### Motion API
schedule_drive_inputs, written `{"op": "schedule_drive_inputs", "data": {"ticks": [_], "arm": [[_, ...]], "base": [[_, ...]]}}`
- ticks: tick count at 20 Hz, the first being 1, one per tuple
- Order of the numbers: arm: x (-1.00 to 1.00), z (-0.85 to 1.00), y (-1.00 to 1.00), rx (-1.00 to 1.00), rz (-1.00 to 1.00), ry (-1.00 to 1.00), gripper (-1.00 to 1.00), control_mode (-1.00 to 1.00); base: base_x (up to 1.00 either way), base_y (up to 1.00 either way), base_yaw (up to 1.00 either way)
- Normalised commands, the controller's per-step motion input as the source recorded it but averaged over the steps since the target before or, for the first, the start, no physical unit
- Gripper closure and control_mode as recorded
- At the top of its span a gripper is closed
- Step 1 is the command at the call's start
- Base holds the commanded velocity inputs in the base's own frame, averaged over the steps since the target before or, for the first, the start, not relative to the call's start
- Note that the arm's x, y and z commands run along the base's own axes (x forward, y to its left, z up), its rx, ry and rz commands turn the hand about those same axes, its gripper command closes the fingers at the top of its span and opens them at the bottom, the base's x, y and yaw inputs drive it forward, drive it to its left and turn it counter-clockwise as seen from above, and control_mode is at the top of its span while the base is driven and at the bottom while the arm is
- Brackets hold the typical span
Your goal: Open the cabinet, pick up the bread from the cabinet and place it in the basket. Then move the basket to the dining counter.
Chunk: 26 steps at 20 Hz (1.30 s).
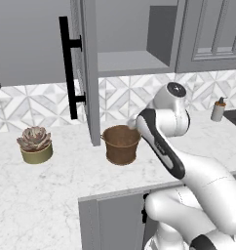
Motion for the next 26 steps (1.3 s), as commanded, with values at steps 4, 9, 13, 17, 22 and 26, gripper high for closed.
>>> {"op": "schedule_drive_inputs", "data": {"ticks": [4,9,13,17,22,26], "arm": [[0.48,-0.38,0.15,0.0,0.0,0.01,1.0,-1.0],[0.22,-0.38,0.2,0.0,0.0,0.07,1.0,-1.0],[0.21,-0.27,0.0,0.0,0.0,0.03,1.0,-1.0],[0.15,-0.38,0.04,0.0,0.0,0.04,1.0,-1.0],[0.17,-0.43,0.15,-0.03,0.0,0.05,1.0,-1.0],[0.25,-0.26,0.09,-0.01,0.0,0.0,1.0,-1.0]], "base": [[0.0,0.0,0.0],[0.0,0.0,0.0],[0.0,0.0,0.0],[0.0,0.0,0.0],[0.0,0.0,0.0],[0.0,0.0,0.0]]}}
